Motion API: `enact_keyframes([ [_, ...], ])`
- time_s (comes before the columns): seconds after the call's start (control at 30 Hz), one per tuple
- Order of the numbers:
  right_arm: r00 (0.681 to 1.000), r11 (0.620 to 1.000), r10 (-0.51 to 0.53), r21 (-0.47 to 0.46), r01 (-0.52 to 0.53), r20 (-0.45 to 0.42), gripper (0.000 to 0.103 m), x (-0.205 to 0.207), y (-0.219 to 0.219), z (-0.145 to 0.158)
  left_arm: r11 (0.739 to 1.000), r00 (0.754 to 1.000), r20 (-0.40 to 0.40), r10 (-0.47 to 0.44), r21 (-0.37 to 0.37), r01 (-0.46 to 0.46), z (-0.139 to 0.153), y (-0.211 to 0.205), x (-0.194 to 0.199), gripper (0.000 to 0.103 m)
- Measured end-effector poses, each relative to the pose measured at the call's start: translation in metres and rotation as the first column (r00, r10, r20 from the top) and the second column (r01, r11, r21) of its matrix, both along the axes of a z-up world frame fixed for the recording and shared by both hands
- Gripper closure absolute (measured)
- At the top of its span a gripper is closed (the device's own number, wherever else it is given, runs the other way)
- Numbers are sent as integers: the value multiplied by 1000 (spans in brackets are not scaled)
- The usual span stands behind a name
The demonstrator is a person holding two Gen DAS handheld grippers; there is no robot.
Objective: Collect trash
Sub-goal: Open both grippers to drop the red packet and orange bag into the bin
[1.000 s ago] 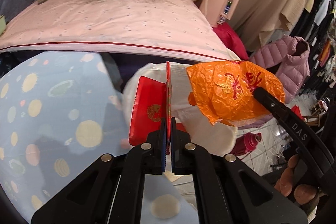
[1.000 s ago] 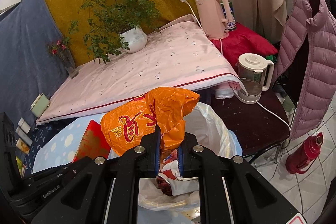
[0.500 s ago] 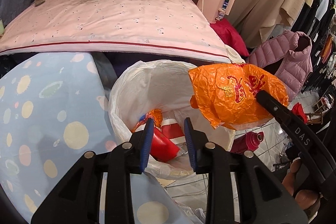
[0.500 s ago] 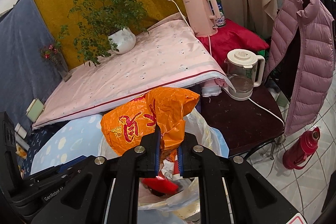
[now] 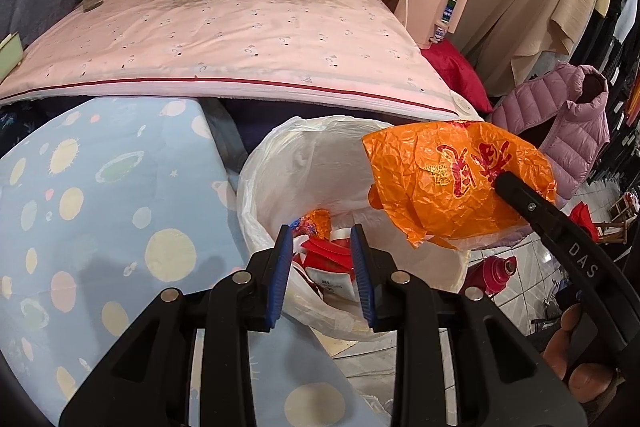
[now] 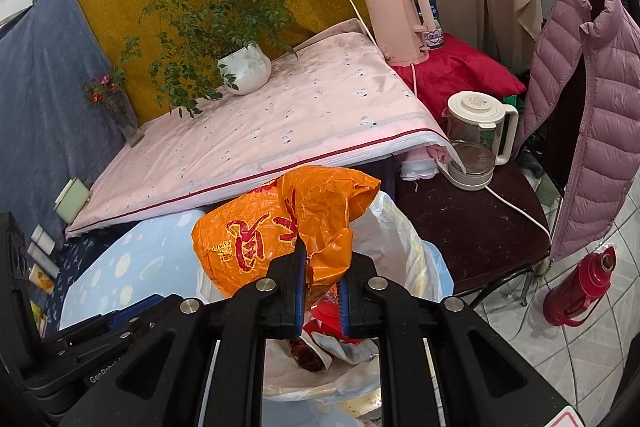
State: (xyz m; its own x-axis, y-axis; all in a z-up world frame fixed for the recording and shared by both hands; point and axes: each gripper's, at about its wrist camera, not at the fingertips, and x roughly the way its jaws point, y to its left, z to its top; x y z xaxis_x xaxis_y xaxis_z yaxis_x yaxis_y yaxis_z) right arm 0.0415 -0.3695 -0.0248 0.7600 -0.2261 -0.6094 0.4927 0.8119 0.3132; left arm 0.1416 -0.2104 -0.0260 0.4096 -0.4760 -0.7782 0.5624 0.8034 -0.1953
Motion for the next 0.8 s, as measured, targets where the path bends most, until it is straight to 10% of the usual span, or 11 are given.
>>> enact_keyframes([
  [0.4,1000,1000,29,0,-29,-12,91,11,8,-4,999,999,2,33,13,-33,-4,12,6,74],
  [0.8,998,998,55,15,-55,-31,84,28,19,-13,993,993,46,105,47,-107,-9,32,9,46],
])
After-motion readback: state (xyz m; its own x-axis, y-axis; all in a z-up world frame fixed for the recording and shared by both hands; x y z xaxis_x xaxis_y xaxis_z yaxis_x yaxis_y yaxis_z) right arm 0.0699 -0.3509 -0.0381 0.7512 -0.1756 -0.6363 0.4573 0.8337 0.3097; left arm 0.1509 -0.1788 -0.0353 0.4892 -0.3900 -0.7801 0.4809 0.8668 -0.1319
